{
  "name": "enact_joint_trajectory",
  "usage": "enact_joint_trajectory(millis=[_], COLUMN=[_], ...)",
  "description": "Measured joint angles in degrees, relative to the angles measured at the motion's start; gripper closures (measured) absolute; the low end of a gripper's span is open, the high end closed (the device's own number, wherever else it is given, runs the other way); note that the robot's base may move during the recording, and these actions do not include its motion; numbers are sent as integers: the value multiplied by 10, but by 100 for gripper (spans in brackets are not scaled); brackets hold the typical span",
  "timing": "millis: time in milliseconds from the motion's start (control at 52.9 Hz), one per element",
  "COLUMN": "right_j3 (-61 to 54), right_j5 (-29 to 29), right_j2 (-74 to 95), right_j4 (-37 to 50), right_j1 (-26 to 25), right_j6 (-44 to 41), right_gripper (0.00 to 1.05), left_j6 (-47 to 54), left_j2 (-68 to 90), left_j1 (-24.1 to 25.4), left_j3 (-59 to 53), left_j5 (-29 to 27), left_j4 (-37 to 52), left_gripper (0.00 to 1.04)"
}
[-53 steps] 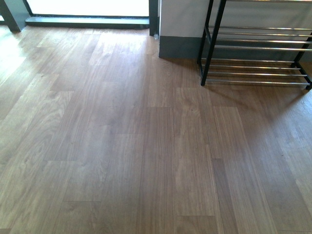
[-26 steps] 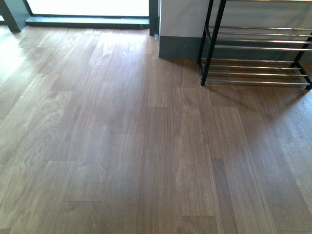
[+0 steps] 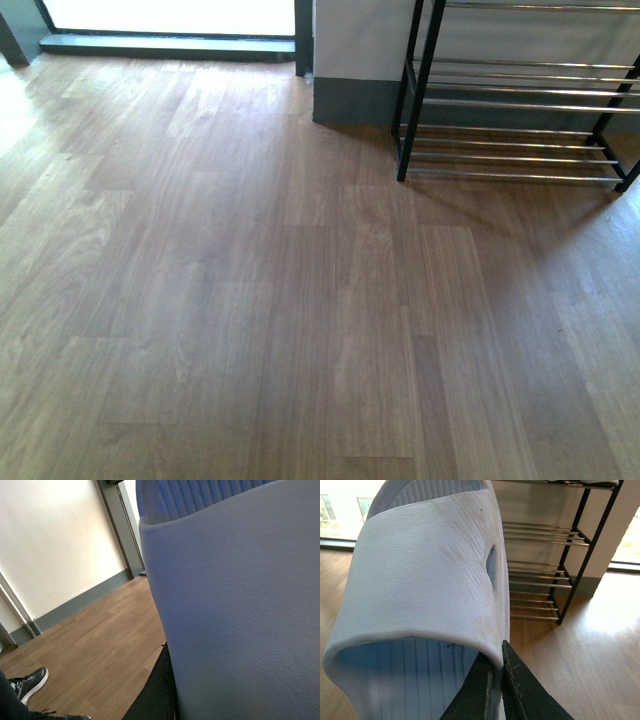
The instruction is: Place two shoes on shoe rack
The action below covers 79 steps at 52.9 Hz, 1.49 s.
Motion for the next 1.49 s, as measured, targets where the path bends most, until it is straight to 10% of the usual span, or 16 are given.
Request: enact_joint_trajectory(millis=[1494], right_j3=[0], right_j5=[3], right_j2=[-1], right_j4=[0], right_j1=[0], right_j6=[0], right_gripper=[103], left_j6=[0], left_j2=[2], left_j1=[0], left_j3=[0], left_j5=[3], left_j4=[0], left_gripper=[103])
